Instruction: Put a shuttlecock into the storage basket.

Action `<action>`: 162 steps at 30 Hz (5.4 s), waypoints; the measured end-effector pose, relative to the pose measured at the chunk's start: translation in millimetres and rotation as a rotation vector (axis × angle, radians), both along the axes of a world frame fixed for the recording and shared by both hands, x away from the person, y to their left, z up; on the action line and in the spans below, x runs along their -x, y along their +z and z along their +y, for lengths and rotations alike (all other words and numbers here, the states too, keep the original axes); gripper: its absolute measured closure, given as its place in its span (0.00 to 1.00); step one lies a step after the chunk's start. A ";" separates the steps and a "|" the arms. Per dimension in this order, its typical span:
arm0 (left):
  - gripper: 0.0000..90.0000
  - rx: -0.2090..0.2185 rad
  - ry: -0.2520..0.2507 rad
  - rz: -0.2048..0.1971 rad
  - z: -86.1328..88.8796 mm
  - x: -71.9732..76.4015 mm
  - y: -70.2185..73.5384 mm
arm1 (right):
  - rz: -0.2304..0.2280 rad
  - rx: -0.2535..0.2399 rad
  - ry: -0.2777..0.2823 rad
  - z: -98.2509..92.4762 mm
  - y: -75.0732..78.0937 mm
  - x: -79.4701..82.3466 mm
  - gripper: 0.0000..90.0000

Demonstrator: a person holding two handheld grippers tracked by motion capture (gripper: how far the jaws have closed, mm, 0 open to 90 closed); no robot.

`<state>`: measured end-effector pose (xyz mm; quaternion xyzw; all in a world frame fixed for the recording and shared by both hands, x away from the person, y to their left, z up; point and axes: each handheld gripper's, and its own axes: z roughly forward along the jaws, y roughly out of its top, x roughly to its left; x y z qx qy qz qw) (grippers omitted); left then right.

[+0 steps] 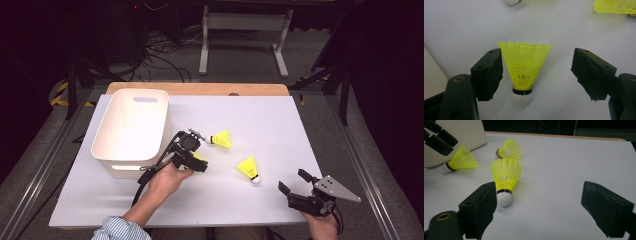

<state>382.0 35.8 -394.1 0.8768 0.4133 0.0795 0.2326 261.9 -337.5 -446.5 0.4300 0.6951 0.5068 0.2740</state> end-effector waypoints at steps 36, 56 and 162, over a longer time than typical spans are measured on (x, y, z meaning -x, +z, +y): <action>0.36 -0.111 -0.007 0.067 -13.9 -10.2 -28.7 | 0.000 -0.004 0.004 0.6 0.0 -0.1 0.15; 0.58 -0.116 -0.024 0.099 -11.8 -12.9 -34.3 | 0.001 -0.005 0.004 0.5 0.0 -0.4 0.15; 0.69 -0.030 -0.039 -0.003 -5.9 -37.8 86.1 | 0.013 -0.014 -0.008 0.2 -1.4 -1.9 0.15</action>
